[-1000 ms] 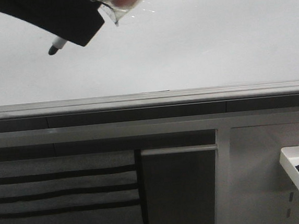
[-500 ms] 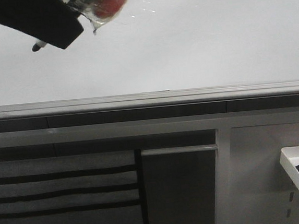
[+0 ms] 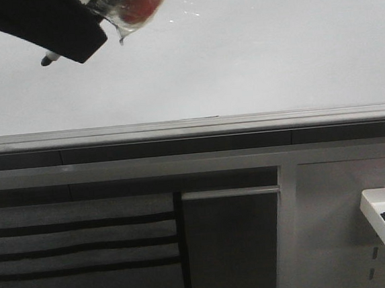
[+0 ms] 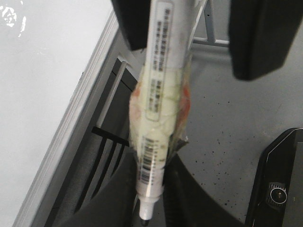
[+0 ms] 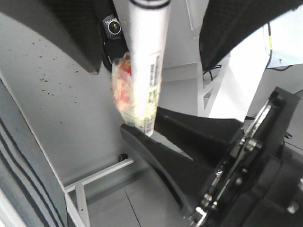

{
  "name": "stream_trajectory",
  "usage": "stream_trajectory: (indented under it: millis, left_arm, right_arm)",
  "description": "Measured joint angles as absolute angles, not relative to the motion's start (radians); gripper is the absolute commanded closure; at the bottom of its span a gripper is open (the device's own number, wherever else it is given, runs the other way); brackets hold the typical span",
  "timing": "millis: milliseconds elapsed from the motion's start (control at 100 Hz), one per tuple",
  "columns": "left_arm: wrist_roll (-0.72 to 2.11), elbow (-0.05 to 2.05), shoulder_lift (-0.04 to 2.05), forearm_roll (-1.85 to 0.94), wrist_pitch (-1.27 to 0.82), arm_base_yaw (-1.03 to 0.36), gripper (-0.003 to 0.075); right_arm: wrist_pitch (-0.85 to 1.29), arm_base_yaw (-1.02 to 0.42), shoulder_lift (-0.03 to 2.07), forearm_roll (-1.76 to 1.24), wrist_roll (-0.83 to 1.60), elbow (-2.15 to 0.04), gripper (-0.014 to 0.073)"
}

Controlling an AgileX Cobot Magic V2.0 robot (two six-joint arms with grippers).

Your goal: Write number 3 on whiteboard

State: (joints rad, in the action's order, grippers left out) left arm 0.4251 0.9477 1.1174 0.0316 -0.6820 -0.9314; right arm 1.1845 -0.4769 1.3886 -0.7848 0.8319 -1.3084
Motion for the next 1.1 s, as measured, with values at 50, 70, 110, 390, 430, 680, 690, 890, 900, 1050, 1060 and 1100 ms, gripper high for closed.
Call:
stream_trajectory:
  millis: [50,70,110,390,430,680,690,890,900,1050,1060,1100]
  left_arm:
    - [0.425,0.948,1.117,0.032,-0.682,-0.931,0.0738]
    - [0.425,0.948,1.117,0.032,-0.682,-0.931,0.0738]
    - [0.425,0.948,1.117,0.032,-0.682,-0.931,0.0738]
    - [0.425,0.948,1.117,0.034,-0.682,-0.931,0.0738]
    - [0.426,0.948,1.117,0.036,-0.682,-0.931,0.0738]
    - [0.426,0.948,1.117,0.040,-0.682,-0.931,0.0738]
    - [0.426,0.948,1.117,0.040,-0.682,-0.931,0.0738]
    - [0.426,0.948,1.117,0.040,-0.682,-0.931,0.0738]
    - [0.426,0.948,1.117,0.040,-0.682,-0.931,0.0738]
    - [0.426,0.948,1.117,0.040,-0.682,-0.931,0.0719]
    - [0.426,0.948,1.117,0.040,-0.682,-0.931,0.0708]
    - [0.426,0.948,1.117,0.040,-0.682,-0.931,0.0671]
  right_arm:
    - [1.171,-0.483,1.389,-0.780,0.834,-1.308,0.0193]
    - [1.169,-0.486,1.389,-0.780,0.834,-1.308,0.0197]
    - [1.158,-0.487,1.389,-0.780,0.835,-1.308,0.0214]
    - [1.136,-0.490,1.389,-0.770,0.836,-1.308,0.0321]
    - [1.136,-0.490,1.389,-0.770,0.836,-1.308,0.0339]
    - [1.136,-0.490,1.389,-0.768,0.836,-1.308,0.0531]
    - [1.136,-0.490,1.389,-0.768,0.836,-1.308,0.0542]
    - [1.143,-0.490,1.389,-0.768,0.836,-1.308,0.0630]
    - [1.143,-0.490,1.389,-0.768,0.836,-1.308,0.0631]
    - [1.143,-0.490,1.389,-0.768,0.836,-1.309,0.0633]
    - [1.143,-0.490,1.389,-0.768,0.836,-1.309,0.0633]
    - [1.143,-0.490,1.389,-0.768,0.836,-1.309,0.0633]
